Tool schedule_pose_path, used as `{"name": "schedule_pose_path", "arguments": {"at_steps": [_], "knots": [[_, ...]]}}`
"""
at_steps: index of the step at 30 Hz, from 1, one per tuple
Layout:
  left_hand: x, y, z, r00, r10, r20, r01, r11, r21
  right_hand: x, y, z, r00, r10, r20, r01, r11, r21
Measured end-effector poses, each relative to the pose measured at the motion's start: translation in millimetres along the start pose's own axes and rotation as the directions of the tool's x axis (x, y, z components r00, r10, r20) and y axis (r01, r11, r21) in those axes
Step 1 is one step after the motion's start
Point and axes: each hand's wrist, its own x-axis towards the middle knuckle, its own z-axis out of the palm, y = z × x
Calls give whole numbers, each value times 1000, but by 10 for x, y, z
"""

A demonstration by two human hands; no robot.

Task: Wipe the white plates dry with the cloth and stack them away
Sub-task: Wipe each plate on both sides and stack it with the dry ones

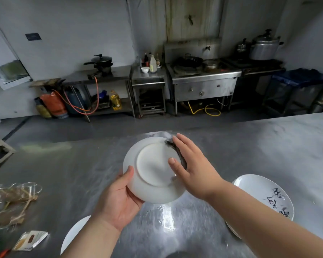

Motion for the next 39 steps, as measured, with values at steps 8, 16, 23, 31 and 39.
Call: {"name": "schedule_pose_path", "arguments": {"at_steps": [8,16,23,31,39], "knots": [[-18,4,18,998,-61,-12,61,998,-26,-367,-150,356,962,122,-244,-55,963,265],[17,106,32,999,-50,-11,51,994,101,2,-128,42,998,50,-25,-42,968,248],[1,18,2,998,-15,-66,17,1000,23,-448,-198,370,990,-126,-64,127,992,21],[15,46,88,999,2,-52,-4,1000,-27,-274,-235,287,994,66,-83,-56,992,116],[-23,65,88,998,-66,8,65,994,83,-263,-212,374,942,258,-215,-185,933,309]]}}
